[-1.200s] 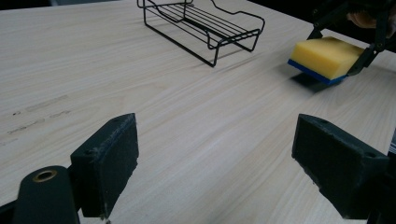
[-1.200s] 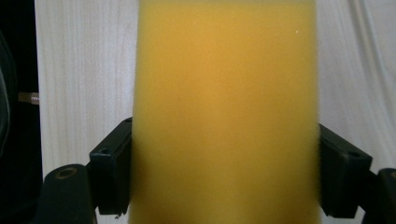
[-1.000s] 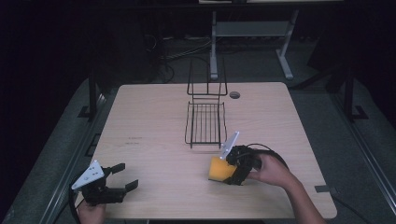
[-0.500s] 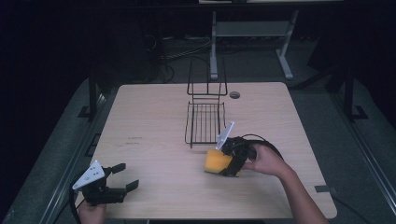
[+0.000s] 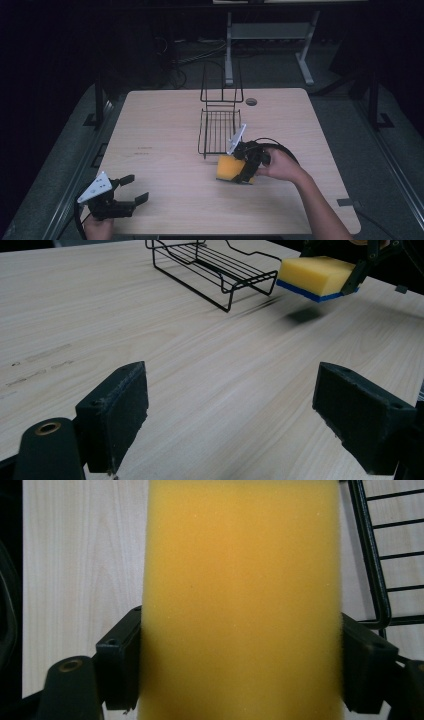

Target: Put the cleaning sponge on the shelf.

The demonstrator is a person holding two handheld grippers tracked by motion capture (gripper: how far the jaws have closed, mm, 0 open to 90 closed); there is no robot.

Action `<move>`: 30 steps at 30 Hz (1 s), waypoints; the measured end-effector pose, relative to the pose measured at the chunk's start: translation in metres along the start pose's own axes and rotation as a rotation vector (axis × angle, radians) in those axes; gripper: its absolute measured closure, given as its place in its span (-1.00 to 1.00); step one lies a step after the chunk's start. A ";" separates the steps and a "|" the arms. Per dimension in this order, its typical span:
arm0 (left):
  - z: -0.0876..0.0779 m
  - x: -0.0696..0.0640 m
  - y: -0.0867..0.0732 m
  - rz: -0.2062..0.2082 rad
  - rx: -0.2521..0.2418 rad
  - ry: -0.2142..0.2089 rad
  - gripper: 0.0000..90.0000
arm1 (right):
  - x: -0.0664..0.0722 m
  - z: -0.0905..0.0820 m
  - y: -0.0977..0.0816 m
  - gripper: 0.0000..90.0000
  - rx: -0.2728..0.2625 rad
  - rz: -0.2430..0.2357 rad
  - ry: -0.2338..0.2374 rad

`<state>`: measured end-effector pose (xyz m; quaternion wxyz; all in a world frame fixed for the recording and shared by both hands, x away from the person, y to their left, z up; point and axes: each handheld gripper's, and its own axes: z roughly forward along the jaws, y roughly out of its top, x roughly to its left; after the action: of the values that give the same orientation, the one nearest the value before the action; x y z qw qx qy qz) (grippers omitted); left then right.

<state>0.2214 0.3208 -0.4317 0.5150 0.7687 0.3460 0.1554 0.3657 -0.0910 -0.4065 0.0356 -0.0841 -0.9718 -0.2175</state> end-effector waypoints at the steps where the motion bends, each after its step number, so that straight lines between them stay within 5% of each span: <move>1: 0.000 0.000 0.000 0.001 0.001 0.001 -0.69 | -0.001 0.000 0.001 -0.53 0.001 0.001 0.002; 30: -0.004 0.003 -0.001 -0.004 -0.009 0.004 -0.69 | -0.019 0.000 0.029 -0.53 0.008 -0.025 0.017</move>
<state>0.2207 0.3253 -0.4316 0.5182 0.7654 0.3476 0.1574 0.3896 -0.0674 -0.3965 0.0417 -0.0702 -0.9732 -0.2149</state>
